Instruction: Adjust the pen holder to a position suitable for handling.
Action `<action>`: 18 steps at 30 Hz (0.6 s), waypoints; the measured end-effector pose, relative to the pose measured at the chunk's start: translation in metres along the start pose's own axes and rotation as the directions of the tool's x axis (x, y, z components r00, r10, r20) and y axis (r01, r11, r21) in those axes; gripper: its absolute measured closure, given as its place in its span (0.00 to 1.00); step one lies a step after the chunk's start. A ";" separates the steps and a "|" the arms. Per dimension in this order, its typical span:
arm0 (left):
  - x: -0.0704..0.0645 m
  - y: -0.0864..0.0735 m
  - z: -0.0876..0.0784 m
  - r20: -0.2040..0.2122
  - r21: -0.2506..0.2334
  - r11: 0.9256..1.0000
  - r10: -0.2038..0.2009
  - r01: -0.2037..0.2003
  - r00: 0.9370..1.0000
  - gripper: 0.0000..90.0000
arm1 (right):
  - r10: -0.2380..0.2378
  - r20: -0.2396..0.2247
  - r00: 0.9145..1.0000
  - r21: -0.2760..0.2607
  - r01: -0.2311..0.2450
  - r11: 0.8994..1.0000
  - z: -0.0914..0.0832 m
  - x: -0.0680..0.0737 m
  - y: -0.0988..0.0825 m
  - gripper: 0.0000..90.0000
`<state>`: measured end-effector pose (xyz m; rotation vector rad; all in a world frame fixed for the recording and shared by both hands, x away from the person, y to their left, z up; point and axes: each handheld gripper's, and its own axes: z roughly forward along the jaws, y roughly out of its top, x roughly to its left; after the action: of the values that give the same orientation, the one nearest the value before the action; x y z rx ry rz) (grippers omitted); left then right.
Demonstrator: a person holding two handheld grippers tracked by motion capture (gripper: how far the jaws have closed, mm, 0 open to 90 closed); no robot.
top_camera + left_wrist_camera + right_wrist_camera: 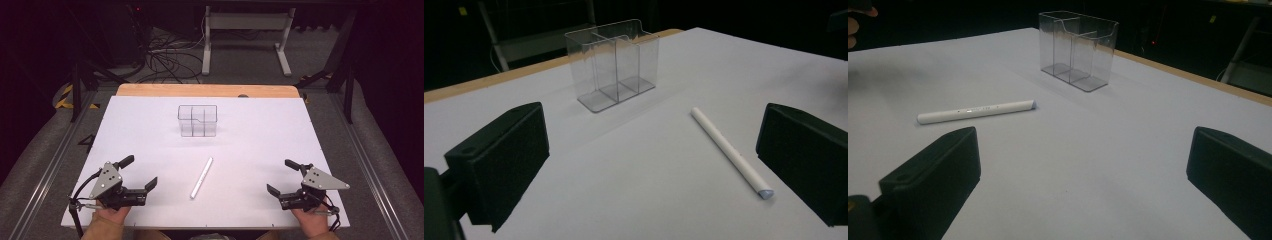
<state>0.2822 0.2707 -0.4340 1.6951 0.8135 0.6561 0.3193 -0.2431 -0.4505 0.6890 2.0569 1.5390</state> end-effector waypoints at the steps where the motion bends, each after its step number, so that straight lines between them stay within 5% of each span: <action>1: 0.000 0.000 0.000 0.006 -0.001 1.000 -0.011 0.011 1.000 0.02 | -0.001 -0.001 1.000 -0.002 0.001 1.000 0.000 0.000 0.000 0.01; 10: -0.004 0.006 0.000 0.007 0.026 0.999 0.040 -0.040 0.999 0.02 | 0.000 -0.014 1.000 -0.002 0.000 1.000 0.000 0.000 0.000 0.03; 18: -0.007 0.016 0.007 0.044 0.057 0.998 0.002 -0.005 0.999 0.04 | 0.001 -0.024 1.000 0.009 -0.001 1.000 0.001 0.001 0.000 0.04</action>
<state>0.2868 0.2583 -0.4201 1.7566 0.8052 0.6013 0.3191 -0.2415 -0.4510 0.6778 2.0823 1.5467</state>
